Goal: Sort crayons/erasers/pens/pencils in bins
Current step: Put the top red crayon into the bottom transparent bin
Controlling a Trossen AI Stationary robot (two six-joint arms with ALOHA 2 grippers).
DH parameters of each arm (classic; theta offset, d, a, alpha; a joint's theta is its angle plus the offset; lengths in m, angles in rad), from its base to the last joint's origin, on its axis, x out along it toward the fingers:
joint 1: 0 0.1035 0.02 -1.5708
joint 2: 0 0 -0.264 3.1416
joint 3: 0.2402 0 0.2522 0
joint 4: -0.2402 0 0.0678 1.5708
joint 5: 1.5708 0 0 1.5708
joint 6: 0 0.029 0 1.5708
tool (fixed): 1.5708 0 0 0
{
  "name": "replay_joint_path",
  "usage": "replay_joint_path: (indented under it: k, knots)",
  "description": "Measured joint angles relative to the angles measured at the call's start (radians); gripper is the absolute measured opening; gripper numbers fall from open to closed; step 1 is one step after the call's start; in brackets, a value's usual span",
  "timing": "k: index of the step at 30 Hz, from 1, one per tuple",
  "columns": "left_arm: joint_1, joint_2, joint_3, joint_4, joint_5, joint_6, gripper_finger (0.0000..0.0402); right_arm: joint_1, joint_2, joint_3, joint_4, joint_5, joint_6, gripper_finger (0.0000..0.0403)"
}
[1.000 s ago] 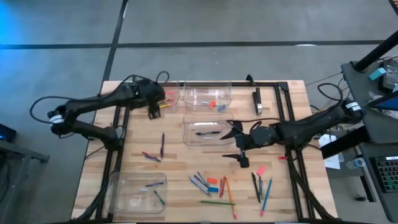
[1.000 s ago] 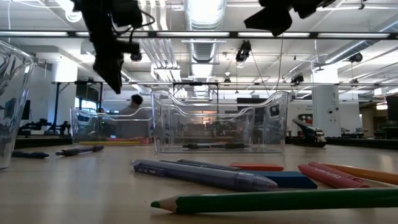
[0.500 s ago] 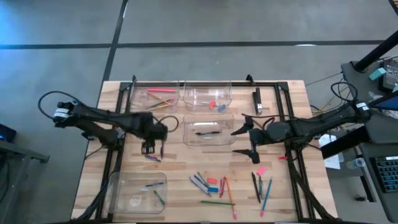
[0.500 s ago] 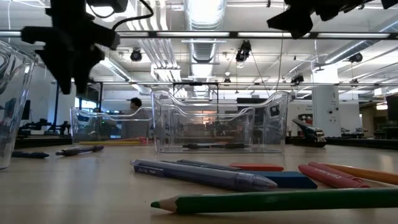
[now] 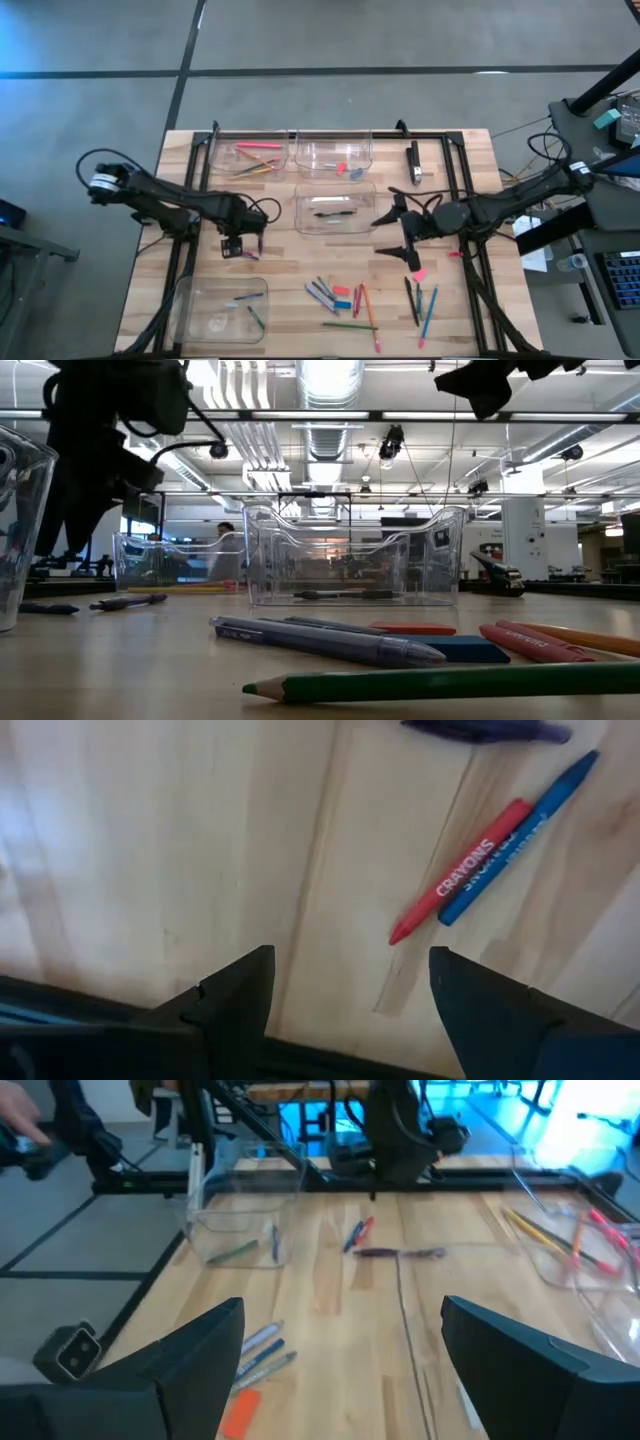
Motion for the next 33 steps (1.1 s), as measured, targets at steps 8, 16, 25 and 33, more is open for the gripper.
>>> replay_joint_path:
  k: [8,16,25,33]
  knots:
    - [0.001,-0.015,-0.125,0.157,0.054,0.032,0.0249,0.005,0.027,0.000,0.035,0.001,-0.028,0.0325]
    - [0.001,-0.011,-0.152,0.180,0.074,0.029,0.0249,0.005,0.037,0.000,0.043,0.001,-0.046,0.0325]
    - [0.001,0.015,-0.190,0.218,0.075,-0.025,0.0249,0.005,0.042,0.000,0.042,0.001,-0.046,0.0325]
    - [0.001,0.092,-0.188,0.262,0.080,-0.024,0.0249,0.004,0.042,0.000,0.042,0.001,-0.046,0.0325]
